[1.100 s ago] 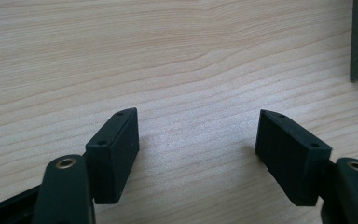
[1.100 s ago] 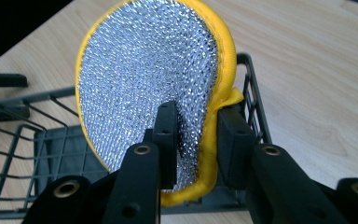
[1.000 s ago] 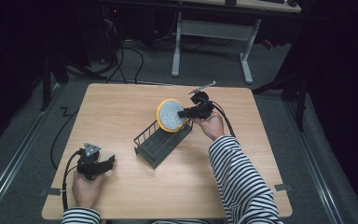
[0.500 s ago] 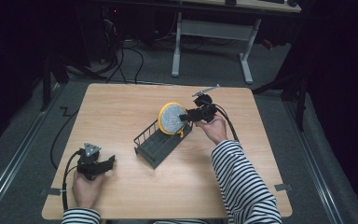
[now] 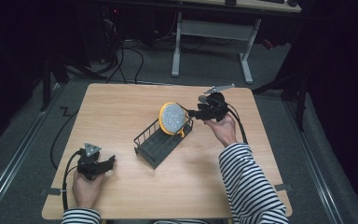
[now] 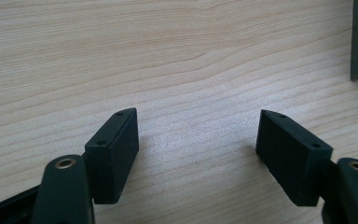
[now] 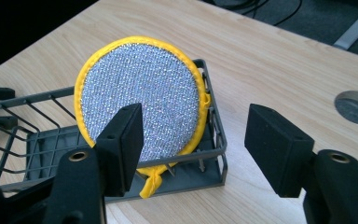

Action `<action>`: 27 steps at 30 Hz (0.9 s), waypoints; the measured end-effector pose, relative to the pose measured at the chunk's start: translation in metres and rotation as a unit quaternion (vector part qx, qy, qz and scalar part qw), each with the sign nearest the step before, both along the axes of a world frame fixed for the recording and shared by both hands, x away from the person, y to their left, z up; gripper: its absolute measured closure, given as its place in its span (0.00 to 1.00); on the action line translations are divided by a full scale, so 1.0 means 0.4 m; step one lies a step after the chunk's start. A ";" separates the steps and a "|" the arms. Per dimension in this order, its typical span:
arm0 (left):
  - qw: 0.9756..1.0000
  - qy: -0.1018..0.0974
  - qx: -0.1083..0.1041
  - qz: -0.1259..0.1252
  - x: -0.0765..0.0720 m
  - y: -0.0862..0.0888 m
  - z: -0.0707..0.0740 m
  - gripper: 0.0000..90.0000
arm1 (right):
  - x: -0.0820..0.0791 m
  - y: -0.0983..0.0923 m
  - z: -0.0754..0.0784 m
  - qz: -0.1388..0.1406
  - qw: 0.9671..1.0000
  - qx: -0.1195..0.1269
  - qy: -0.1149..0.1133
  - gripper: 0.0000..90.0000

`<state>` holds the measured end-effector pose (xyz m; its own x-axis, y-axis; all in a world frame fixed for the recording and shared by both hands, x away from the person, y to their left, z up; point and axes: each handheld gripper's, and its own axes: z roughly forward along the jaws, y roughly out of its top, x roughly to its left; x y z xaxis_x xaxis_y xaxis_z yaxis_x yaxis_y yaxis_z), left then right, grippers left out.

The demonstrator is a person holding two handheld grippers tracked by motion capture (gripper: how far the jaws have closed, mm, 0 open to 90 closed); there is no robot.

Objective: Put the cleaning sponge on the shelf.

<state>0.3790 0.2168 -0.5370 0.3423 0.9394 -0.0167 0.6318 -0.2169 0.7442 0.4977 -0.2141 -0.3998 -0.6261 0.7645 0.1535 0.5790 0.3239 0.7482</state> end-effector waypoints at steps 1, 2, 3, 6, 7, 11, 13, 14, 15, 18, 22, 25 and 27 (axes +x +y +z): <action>1.000 0.000 0.000 0.000 0.000 0.000 0.000 0.34 | -0.006 -0.006 0.004 -0.002 1.000 -0.002 -0.002 0.42; 1.000 0.000 0.000 0.000 0.000 0.000 0.000 0.34 | -0.010 -0.009 0.007 -0.004 1.000 -0.002 -0.003 0.42; 1.000 0.000 0.000 0.000 0.000 0.000 0.000 0.34 | -0.015 -0.015 0.011 -0.005 1.000 -0.001 -0.007 0.43; 1.000 0.000 0.000 0.000 0.000 0.000 0.000 0.33 | -0.029 -0.033 0.022 -0.011 1.000 0.004 -0.012 0.43; 1.000 0.000 0.000 0.000 0.000 0.000 0.000 0.33 | -0.029 -0.033 0.022 -0.011 1.000 0.004 -0.012 0.43; 1.000 0.000 0.000 -0.001 0.000 0.000 0.000 0.33 | -0.046 -0.055 0.033 -0.020 1.000 0.002 -0.016 0.44; 1.000 0.000 0.000 -0.001 0.000 0.000 0.000 0.33 | -0.061 -0.075 0.037 -0.027 0.999 0.002 -0.022 0.44; 1.000 0.000 0.000 -0.001 0.000 0.000 0.000 0.33 | -0.065 -0.080 0.037 -0.029 0.999 0.001 -0.022 0.44; 1.000 0.000 0.000 -0.001 0.000 0.000 0.000 0.33 | -0.070 -0.086 0.037 -0.031 0.999 0.001 -0.023 0.44; 1.000 0.000 0.000 -0.001 0.000 0.000 0.000 0.33 | -0.083 -0.105 0.036 -0.039 0.999 -0.002 -0.024 0.44; 1.000 0.000 0.000 -0.001 0.000 0.000 0.000 0.33 | -0.096 -0.128 0.039 -0.047 0.999 0.002 -0.027 0.44; 1.000 0.000 0.000 -0.001 0.000 0.000 0.000 0.33 | -0.115 -0.156 0.044 -0.057 0.998 0.000 -0.031 0.44; 1.000 0.000 0.000 -0.001 0.000 0.000 0.000 0.33 | -0.124 -0.165 0.045 -0.062 0.998 -0.004 -0.032 0.44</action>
<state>0.3791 0.2168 -0.5370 0.3436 0.9390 -0.0174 0.6318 -0.2174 0.7440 0.4480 -0.2802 -0.3817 -0.5346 0.8379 0.1098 0.5662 0.2588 0.7826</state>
